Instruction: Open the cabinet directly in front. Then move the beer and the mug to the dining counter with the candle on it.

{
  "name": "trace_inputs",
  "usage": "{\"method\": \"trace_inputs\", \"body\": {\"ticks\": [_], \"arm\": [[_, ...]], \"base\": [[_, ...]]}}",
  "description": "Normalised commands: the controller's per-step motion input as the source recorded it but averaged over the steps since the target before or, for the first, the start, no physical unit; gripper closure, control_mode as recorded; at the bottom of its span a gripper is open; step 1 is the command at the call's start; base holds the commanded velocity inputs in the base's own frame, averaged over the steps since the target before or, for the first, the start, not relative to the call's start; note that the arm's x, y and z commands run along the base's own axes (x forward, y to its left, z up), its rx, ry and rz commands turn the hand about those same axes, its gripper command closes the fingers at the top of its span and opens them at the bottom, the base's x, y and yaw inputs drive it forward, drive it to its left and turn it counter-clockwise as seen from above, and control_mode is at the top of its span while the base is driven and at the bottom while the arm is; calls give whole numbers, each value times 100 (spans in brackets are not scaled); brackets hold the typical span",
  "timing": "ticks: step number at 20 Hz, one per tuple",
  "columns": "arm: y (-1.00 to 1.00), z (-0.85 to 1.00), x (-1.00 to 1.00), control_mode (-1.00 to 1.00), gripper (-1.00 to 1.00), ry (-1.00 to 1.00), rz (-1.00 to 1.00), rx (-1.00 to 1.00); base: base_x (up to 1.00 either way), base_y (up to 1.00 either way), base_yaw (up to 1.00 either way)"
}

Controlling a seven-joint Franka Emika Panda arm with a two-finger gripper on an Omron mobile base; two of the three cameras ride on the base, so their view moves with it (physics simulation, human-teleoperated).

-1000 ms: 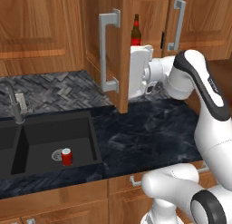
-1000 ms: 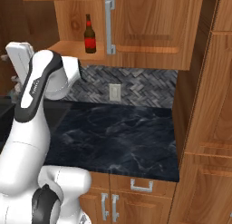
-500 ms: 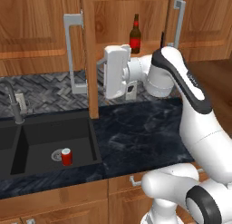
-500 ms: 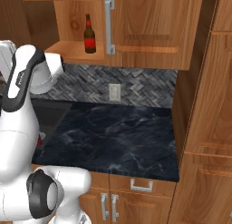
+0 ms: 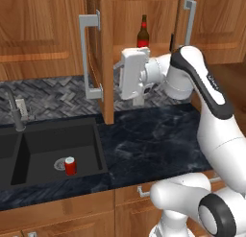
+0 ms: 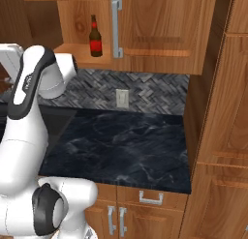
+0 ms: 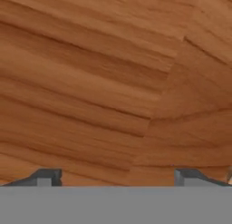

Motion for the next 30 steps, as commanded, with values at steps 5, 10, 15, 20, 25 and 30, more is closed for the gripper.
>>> {"method": "trace_inputs", "body": {"ticks": [5,10,15,20,25,30], "arm": [[-73,0,0,-100,-100,-29,0,-6],[-76,4,0,-100,-100,-31,0,-10],[-72,15,0,-100,-100,-22,-8,-21],[-63,12,0,-100,-100,-14,-19,-22],[-56,9,-1,-100,-100,-13,-25,-16],[-52,8,0,-100,-100,-15,-28,-15]], "base": [[0,0,0],[0,0,0],[0,0,0],[0,0,0],[0,0,0],[0,0,0]]}}
